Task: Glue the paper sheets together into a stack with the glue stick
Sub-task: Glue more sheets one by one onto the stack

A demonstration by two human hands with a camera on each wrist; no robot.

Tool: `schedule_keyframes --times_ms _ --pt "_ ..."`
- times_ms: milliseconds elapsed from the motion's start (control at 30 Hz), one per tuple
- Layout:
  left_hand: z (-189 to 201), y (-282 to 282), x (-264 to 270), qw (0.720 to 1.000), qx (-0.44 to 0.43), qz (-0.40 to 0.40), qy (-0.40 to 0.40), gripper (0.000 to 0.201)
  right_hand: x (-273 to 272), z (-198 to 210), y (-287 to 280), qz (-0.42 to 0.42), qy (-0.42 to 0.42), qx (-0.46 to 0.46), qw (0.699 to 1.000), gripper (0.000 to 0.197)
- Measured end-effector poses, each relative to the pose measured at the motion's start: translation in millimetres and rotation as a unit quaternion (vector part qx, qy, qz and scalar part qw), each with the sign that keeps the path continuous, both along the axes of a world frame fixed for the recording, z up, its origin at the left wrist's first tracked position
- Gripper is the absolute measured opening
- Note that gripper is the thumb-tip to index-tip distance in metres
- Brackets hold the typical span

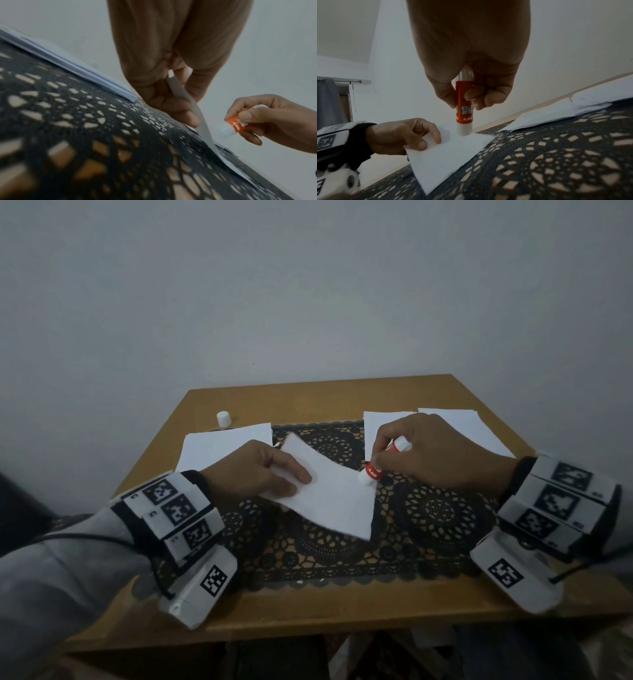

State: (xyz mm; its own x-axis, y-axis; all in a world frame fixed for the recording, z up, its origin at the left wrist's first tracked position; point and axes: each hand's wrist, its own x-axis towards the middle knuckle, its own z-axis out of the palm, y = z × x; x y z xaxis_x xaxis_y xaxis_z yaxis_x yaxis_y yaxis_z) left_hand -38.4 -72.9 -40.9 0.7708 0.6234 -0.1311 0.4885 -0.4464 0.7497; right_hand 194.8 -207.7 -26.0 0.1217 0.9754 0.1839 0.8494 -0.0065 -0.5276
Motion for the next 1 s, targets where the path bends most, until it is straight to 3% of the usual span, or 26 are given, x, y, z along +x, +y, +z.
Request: schedule_keyframes --times_ms 200,500,733,1000 --pt "-10 -10 3 0.999 0.038 0.012 0.032 0.027 4 4 8 -0.007 -0.041 0.021 0.999 0.013" --pt "-14 -9 5 0.994 0.066 -0.009 0.088 0.038 -9 -3 36 0.001 -0.083 -0.022 0.996 0.015" --pt "-12 -11 6 0.986 0.102 -0.018 0.133 0.058 -17 -2 37 0.013 -0.088 -0.060 0.994 0.016" --pt "-9 -19 11 0.974 0.135 -0.029 0.177 0.061 -19 -4 28 -0.024 -0.095 -0.081 0.992 0.035"
